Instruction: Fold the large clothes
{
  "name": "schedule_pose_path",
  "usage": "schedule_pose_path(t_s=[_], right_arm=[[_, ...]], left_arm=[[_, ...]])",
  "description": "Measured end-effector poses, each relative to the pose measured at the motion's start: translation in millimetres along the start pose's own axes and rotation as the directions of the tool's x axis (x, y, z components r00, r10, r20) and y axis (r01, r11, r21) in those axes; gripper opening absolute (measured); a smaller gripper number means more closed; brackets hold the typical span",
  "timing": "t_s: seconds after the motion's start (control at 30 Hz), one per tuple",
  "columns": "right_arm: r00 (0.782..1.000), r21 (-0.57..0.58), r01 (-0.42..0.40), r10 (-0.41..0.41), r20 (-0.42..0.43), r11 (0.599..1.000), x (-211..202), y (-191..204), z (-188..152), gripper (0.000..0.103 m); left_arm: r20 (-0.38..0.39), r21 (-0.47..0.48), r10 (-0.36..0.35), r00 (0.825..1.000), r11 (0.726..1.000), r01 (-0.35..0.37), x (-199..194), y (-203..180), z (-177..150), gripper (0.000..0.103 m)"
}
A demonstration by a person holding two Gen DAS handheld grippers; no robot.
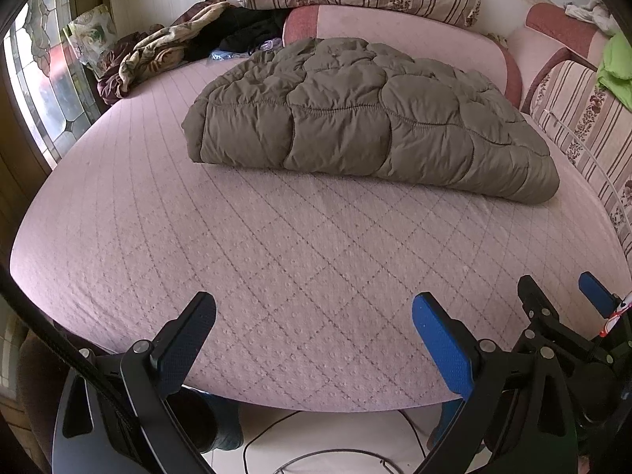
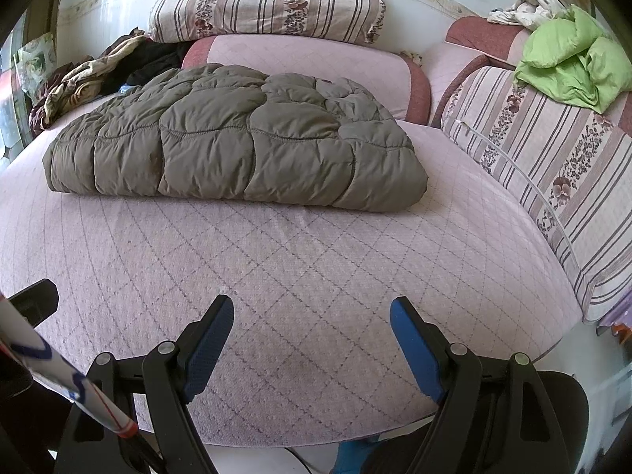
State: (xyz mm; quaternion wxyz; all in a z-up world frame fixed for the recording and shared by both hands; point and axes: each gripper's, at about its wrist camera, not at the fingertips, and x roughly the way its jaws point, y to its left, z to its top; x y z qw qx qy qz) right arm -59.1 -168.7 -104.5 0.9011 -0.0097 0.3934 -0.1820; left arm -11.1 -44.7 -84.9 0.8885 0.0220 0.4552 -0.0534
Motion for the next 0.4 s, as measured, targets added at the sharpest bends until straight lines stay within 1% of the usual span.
schedule_pose_path(t_s=[0.4], right_arm=[[1.0,-0.017,-0.011,0.011,-0.027,1.0,3.6,4.6,-1.4,0.085]], left_arm=[[0.002,-0.002,-0.008,1.0,1.0,0.008,1.5,1.7,-0.6,0.099]])
